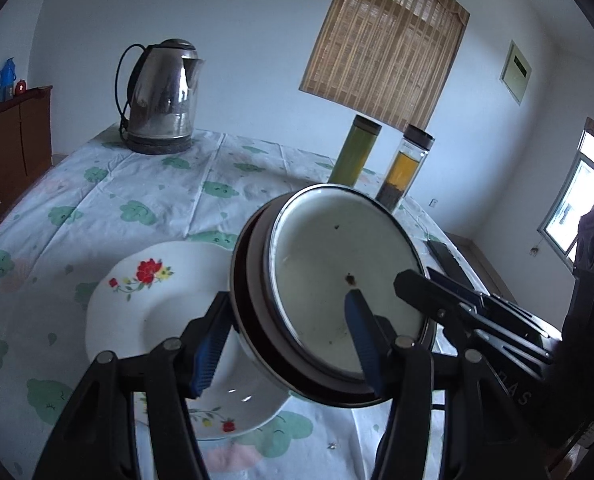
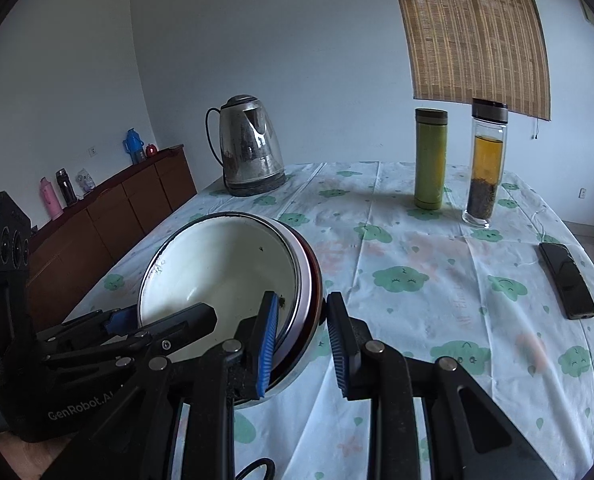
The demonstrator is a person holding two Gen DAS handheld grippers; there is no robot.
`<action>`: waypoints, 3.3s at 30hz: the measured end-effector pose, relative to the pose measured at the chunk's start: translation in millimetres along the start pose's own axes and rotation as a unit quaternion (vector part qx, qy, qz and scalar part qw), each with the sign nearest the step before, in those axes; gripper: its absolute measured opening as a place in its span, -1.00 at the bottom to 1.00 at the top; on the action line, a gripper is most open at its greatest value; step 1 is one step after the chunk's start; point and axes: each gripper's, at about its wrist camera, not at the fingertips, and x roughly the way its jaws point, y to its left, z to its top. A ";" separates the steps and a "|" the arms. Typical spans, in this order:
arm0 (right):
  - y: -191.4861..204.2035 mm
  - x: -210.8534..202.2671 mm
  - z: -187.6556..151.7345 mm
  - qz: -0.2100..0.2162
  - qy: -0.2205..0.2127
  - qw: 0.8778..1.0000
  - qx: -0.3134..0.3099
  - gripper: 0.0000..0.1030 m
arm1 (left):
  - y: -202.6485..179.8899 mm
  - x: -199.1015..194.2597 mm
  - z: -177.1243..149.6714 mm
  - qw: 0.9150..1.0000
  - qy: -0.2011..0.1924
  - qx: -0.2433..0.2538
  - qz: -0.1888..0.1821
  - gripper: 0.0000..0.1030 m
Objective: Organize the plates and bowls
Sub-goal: 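Carry the bowl stack with the left gripper over the red-flower plate, then lower the bowl stack with the left gripper onto the red-flower plate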
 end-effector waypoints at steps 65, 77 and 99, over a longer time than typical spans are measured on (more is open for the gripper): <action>61.3 61.3 -7.3 0.027 0.052 0.998 -0.029 -0.48 | 76.7 18.2 -1.9 0.997 0.029 -0.045 0.055 0.09; 54.8 70.2 -11.1 0.027 0.052 0.998 -0.015 -0.46 | 76.3 25.4 -1.0 0.997 0.034 -0.042 0.052 0.09; 51.6 72.6 -12.7 0.035 0.036 0.998 -0.022 -0.42 | 77.3 28.3 -1.5 0.998 0.033 -0.034 0.045 0.13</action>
